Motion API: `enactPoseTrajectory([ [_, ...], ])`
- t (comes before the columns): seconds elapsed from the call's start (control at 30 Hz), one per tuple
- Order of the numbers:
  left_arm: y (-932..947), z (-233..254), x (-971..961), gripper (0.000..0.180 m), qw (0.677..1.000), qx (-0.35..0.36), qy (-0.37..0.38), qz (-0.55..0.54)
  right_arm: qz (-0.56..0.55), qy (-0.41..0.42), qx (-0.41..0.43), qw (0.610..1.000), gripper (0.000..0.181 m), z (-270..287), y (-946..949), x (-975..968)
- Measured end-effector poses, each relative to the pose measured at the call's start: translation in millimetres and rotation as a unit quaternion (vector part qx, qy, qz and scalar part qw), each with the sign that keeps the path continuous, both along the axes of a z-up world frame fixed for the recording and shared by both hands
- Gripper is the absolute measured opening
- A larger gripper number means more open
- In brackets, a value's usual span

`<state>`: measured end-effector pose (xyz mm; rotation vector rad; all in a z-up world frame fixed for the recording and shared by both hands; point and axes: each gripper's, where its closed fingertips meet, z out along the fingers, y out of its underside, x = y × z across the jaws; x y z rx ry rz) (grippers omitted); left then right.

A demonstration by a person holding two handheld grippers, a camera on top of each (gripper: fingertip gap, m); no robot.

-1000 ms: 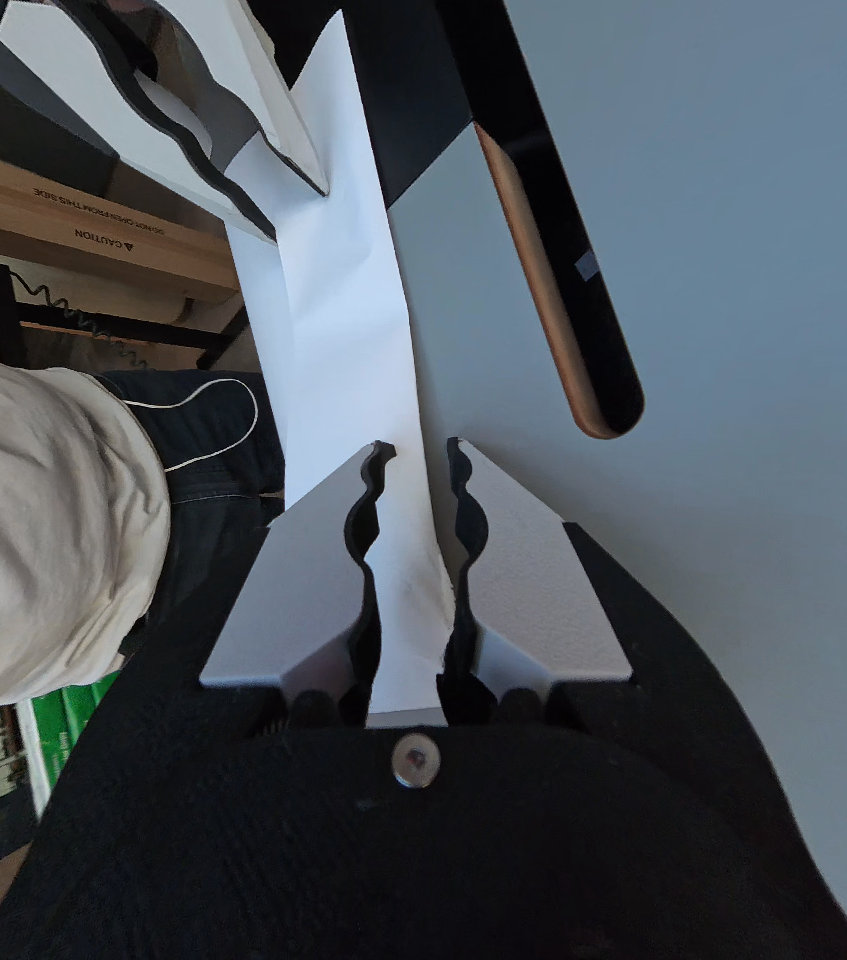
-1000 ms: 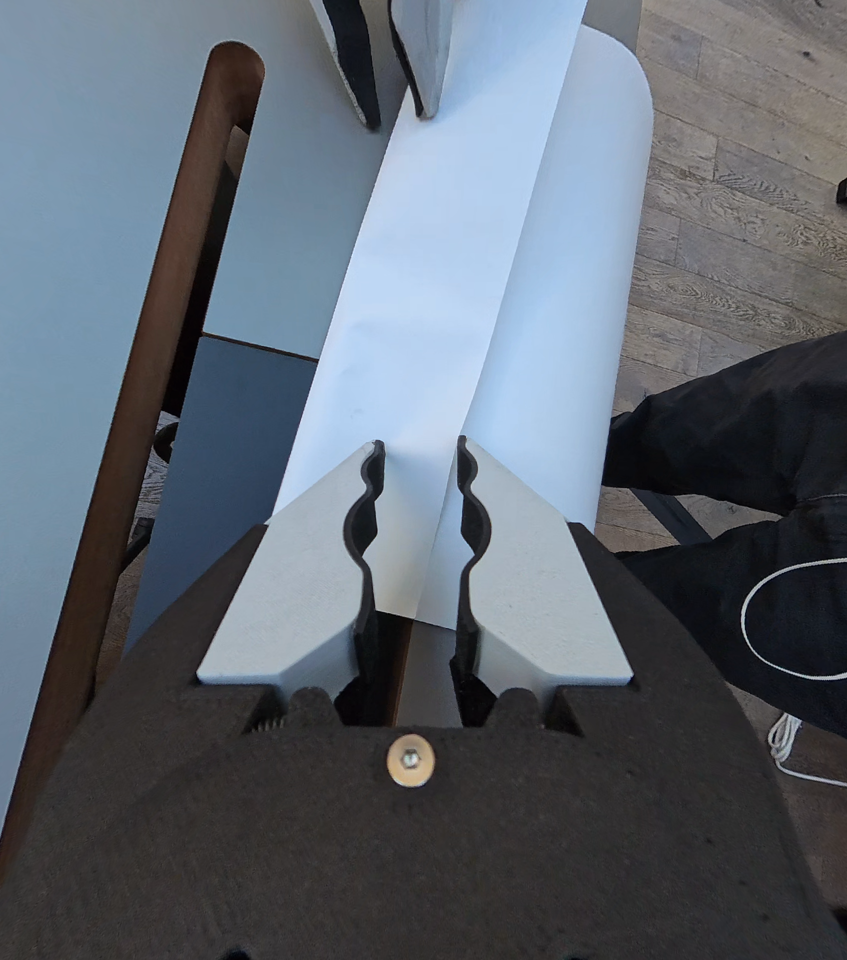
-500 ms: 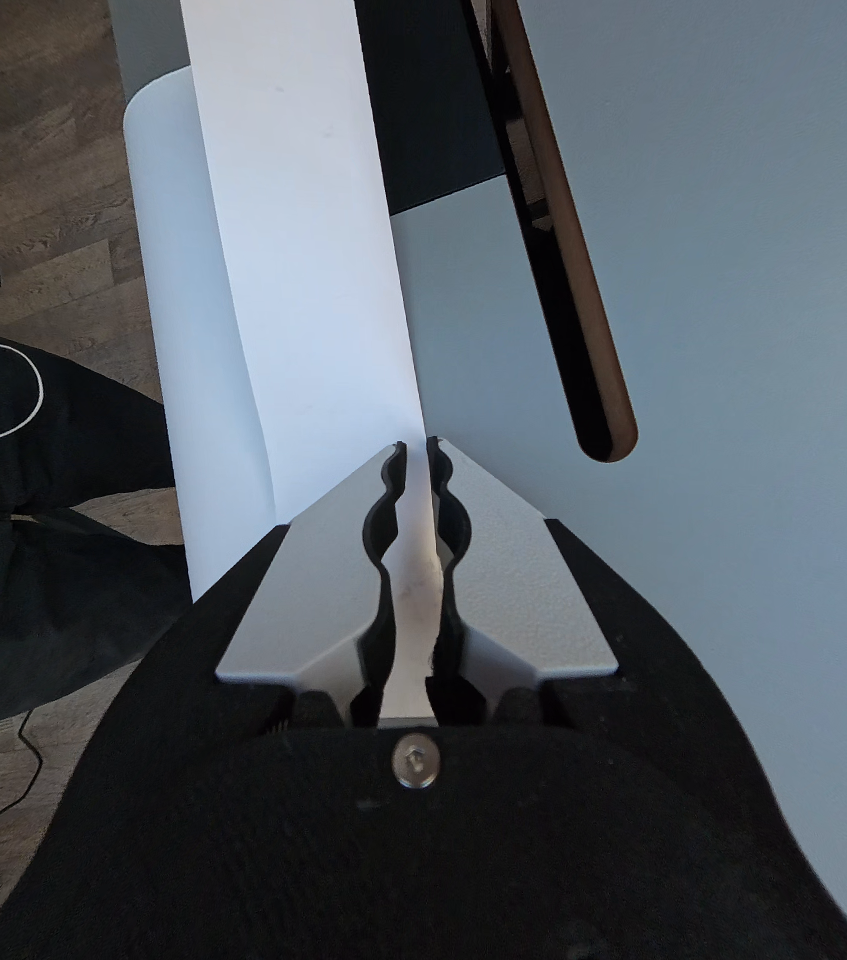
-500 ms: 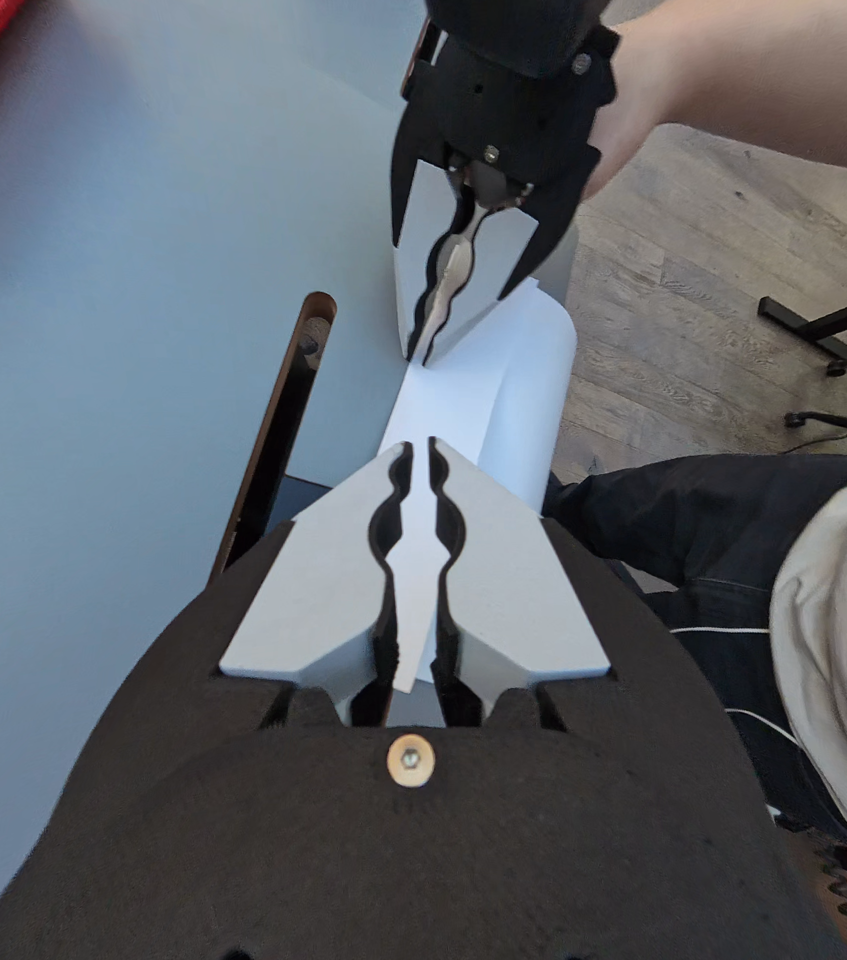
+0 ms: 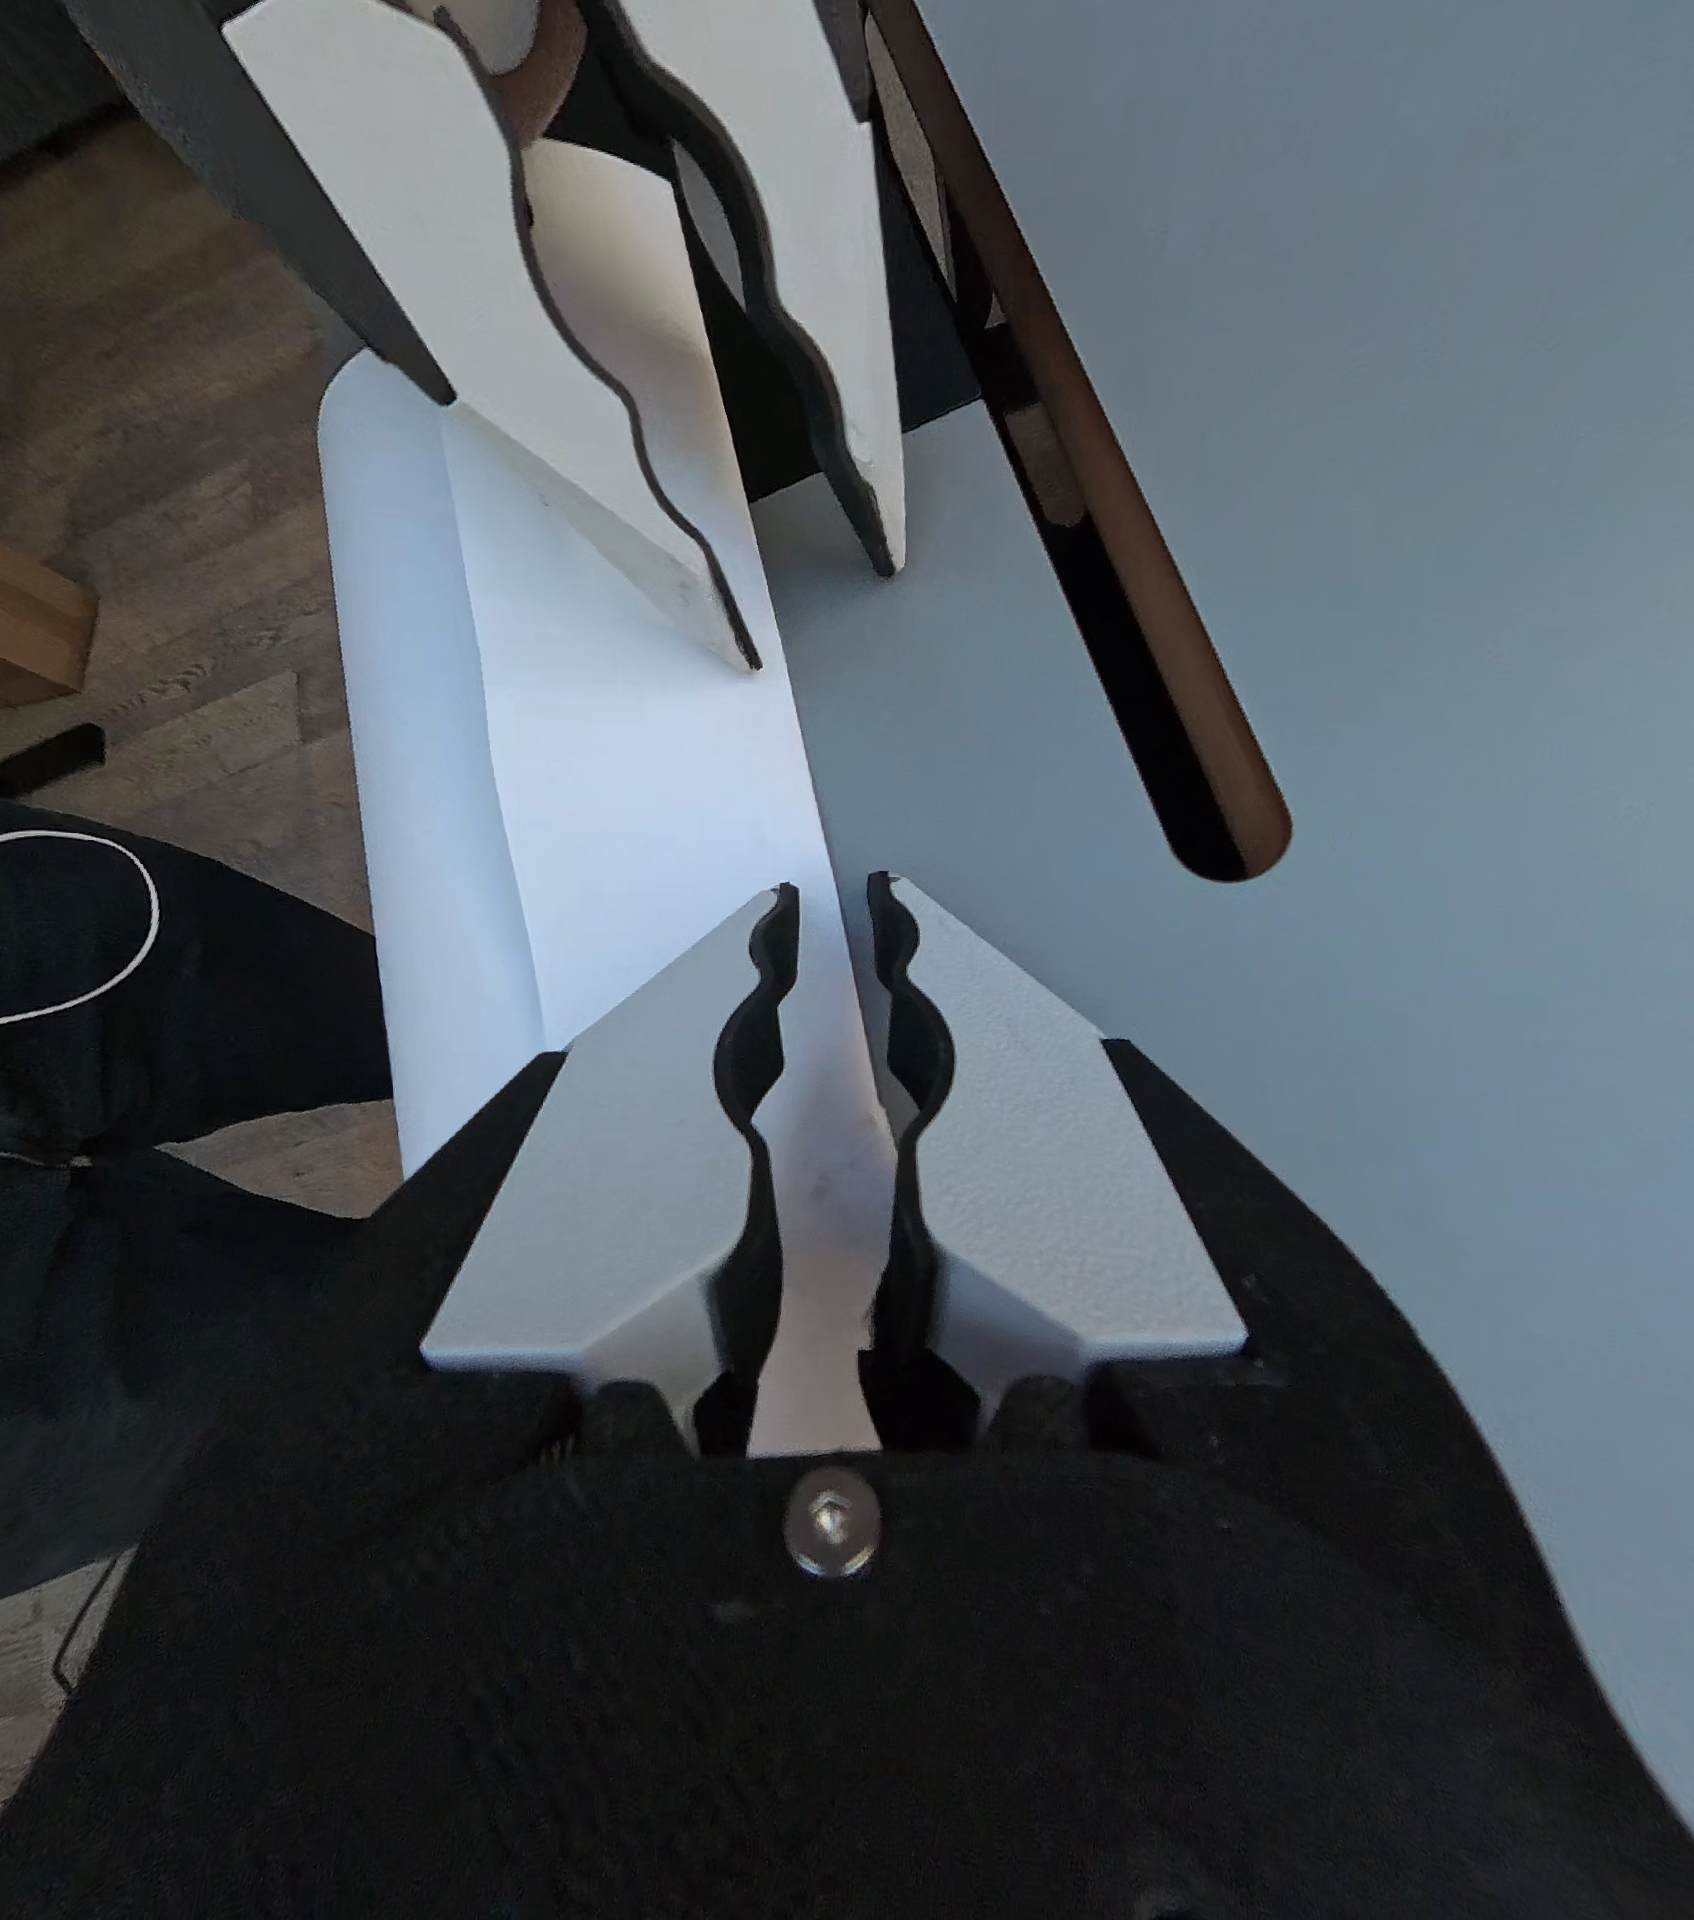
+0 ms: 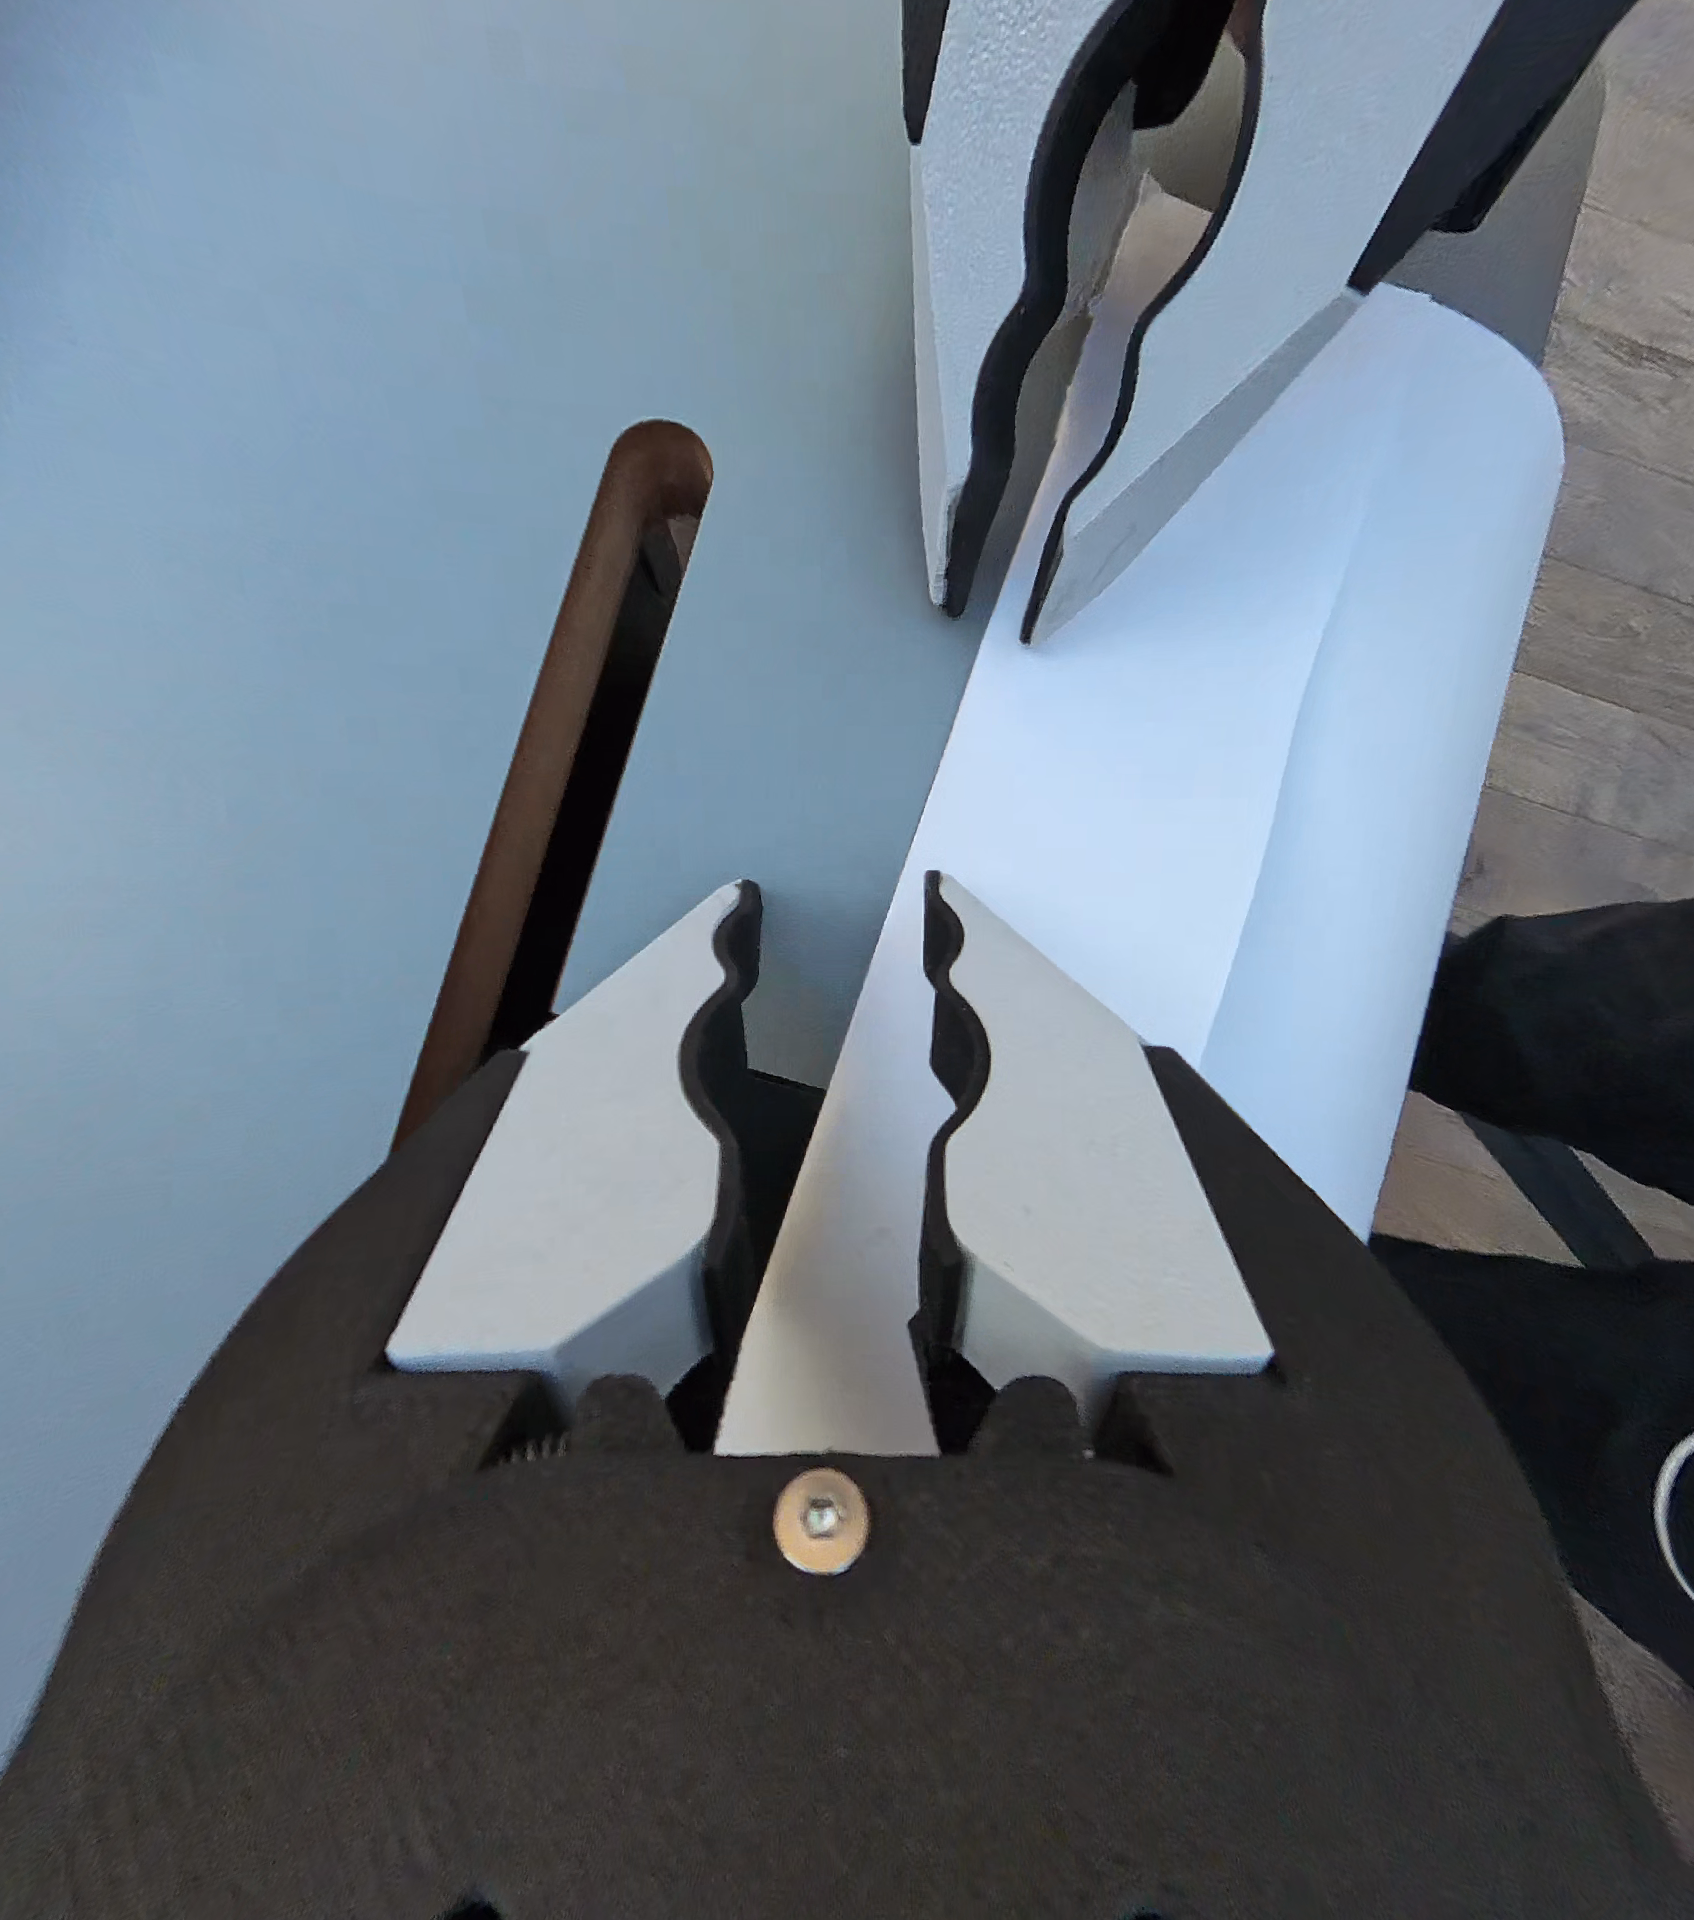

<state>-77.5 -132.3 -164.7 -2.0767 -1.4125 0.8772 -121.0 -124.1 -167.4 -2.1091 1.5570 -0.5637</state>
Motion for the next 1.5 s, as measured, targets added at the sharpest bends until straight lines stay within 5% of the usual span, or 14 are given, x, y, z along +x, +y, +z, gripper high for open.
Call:
enactPoseTrajectory([
  [0.3, -17, 4, -3, 0.027, 0.997, -0.073, 0.018, 0.017, 0.049, -0.031, 0.091, 0.994, 0.060, 0, -5, -10],
  [0.53, -35, 6, -6, 0.026, 0.983, -0.179, 0.012, 0.048, 0.044, -0.041, 0.134, 0.989, 0.062, 3, -10, -16],
  [0.77, -46, 5, 7, 0.014, 0.914, -0.398, -0.030, 0.077, 0.037, -0.044, 0.160, 0.985, 0.064, 5, -10, -16],
  [0.97, -49, 6, 5, 0.000, 0.878, -0.470, -0.049, 0.072, 0.043, -0.048, 0.141, 0.988, 0.063, 4, -10, -16],
  [1.17, -41, 43, 6, 0.000, 0.937, -0.342, -0.018, 0.073, -0.038, -0.118, 0.002, 0.992, 0.021, 46, -28, 2],
  [1.33, -36, 96, 11, 0.000, 0.981, -0.172, -0.053, 0.066, -0.131, -0.104, -0.088, 0.982, 0.021, 108, -29, 24],
  [1.5, -31, 148, 10, 0.000, 0.993, -0.088, -0.080, 0.029, -0.213, -0.014, -0.049, 0.976, 0.024, 170, -14, 20],
])
